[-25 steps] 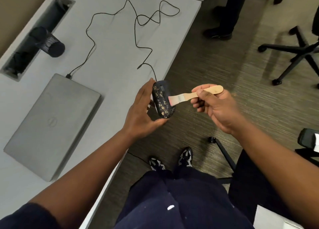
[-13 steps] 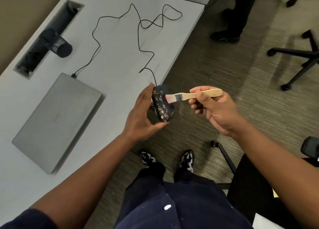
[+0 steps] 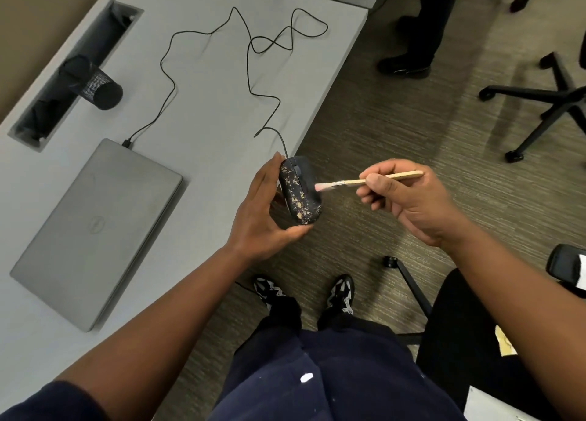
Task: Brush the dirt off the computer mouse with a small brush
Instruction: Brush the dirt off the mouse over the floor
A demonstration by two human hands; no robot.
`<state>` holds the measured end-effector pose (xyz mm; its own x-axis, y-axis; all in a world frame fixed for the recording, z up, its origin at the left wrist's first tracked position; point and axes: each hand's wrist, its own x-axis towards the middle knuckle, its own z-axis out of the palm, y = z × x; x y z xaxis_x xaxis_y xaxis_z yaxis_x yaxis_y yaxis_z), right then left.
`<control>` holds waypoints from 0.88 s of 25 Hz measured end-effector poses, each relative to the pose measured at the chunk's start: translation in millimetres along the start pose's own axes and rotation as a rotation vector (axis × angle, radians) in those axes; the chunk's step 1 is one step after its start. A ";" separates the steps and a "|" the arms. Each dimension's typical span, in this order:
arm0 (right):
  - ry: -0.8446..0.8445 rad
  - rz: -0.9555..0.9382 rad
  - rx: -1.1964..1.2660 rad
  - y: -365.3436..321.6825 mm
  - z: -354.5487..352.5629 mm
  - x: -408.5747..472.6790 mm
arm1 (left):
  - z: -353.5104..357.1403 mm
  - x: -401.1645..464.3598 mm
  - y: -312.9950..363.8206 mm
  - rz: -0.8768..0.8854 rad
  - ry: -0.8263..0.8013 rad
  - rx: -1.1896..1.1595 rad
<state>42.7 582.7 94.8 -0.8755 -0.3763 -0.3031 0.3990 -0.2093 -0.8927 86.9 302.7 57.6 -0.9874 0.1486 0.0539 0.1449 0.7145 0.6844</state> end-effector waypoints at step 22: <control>0.060 -0.028 -0.070 5.9 -1.9 -12.3 | 5.0 8.0 7.9 -0.008 0.021 -0.031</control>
<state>55.3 587.8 92.6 -0.9017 -0.3160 -0.2953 0.3559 -0.1544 -0.9217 80.5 312.9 59.8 -0.9897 0.1287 0.0632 0.1354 0.6939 0.7073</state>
